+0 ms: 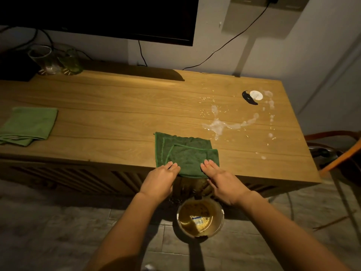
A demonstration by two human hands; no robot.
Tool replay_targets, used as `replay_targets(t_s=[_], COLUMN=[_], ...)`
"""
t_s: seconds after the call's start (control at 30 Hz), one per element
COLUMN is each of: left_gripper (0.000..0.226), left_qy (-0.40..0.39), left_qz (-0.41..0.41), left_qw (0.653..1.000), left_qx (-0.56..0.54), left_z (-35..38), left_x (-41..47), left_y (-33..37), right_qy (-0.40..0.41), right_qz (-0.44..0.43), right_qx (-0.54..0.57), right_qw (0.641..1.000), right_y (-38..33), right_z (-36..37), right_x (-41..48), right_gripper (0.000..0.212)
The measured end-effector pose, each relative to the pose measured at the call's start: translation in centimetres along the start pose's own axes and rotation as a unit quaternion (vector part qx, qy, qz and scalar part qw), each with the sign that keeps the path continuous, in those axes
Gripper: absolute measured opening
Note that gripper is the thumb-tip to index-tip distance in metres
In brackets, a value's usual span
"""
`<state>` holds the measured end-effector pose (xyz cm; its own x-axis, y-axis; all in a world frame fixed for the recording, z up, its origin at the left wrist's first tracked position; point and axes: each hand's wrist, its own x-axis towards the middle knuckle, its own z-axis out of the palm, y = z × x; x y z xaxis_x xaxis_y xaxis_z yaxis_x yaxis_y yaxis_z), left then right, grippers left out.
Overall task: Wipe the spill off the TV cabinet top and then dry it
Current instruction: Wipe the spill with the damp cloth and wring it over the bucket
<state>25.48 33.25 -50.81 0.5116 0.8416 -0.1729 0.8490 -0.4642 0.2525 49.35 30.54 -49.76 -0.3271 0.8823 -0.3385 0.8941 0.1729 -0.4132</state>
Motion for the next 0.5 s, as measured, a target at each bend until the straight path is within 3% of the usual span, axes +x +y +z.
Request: replay_targets(t_s=[0.23, 0.5], left_gripper=[0.057, 0.037], left_qy=[-0.054, -0.122], left_qz=[0.004, -0.028], left_qw=[0.998, 0.992], left_qx=[0.028, -0.015], left_z=[2.7, 5.5], left_x=[-2.9, -2.8], left_y=[4.3, 7.6], right_qy=[0.012, -0.007], right_qz=[-0.011, 0.129], right_qx=[0.0, 0.042], right_qw=[1.0, 0.991], right_y=[2.0, 4.6], right_z=[3.0, 6.7], right_x=[-5.1, -6.6], right_gripper=[0.061, 0.033])
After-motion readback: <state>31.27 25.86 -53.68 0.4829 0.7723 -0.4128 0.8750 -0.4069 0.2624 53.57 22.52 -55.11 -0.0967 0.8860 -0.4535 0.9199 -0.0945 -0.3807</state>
